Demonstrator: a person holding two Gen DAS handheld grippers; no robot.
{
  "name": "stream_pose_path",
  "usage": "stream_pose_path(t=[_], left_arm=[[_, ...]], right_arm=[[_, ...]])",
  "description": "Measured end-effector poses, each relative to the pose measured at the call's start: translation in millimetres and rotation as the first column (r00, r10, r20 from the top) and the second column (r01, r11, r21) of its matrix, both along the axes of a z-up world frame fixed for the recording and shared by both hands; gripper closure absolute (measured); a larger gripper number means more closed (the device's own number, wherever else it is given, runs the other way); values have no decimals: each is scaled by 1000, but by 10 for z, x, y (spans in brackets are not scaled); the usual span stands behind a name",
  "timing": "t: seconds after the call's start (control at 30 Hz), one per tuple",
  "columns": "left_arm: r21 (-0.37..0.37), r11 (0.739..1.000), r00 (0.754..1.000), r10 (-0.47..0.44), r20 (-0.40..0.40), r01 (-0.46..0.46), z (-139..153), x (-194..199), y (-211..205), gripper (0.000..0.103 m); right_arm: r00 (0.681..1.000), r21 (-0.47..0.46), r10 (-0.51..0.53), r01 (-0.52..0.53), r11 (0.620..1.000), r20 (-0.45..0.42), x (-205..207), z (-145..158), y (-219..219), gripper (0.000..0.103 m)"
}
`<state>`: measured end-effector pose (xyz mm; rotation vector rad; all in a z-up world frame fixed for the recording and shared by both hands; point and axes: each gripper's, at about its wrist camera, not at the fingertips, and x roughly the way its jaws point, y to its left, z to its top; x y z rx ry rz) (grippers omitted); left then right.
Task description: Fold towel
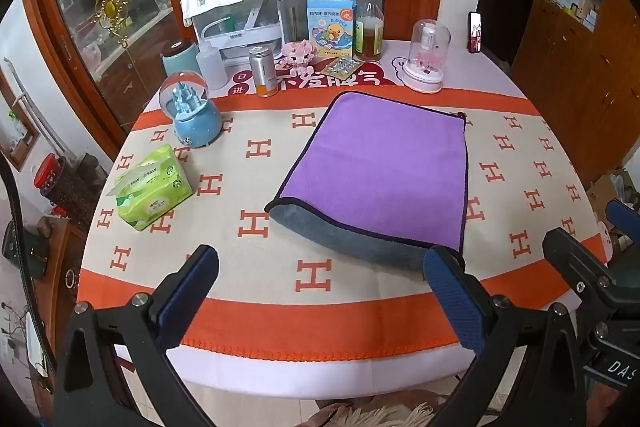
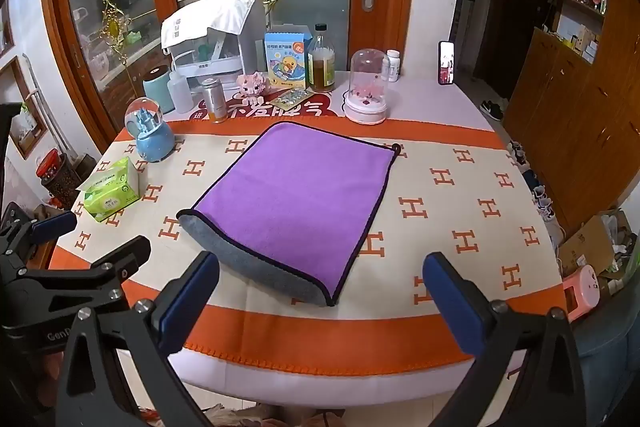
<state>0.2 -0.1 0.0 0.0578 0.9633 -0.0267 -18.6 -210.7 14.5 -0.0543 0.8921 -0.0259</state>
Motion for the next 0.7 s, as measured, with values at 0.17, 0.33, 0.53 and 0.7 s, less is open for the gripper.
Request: stream_pose_path(t=[0.17, 0.33, 0.53, 0.7], left_arm=[[-6, 1000, 1000, -4, 5, 4, 3, -2, -1, 1], [-11, 1000, 1000, -5, 7, 5, 14, -11, -21, 1], [-10, 1000, 1000, -15, 18, 15, 33, -20, -66, 1], [-26, 1000, 999, -15, 36, 16, 89, -30, 47, 1]], right_arm=[[1000, 0, -5, 5, 1000, -5, 3, -1, -2, 1], [1000, 6, -21, 22, 1000, -16, 29, -27, -51, 1], [999, 11, -26, 26, 1000, -29, 34, -56, -28, 1], [999, 16, -32, 32, 999, -39, 51, -72, -32, 1]])
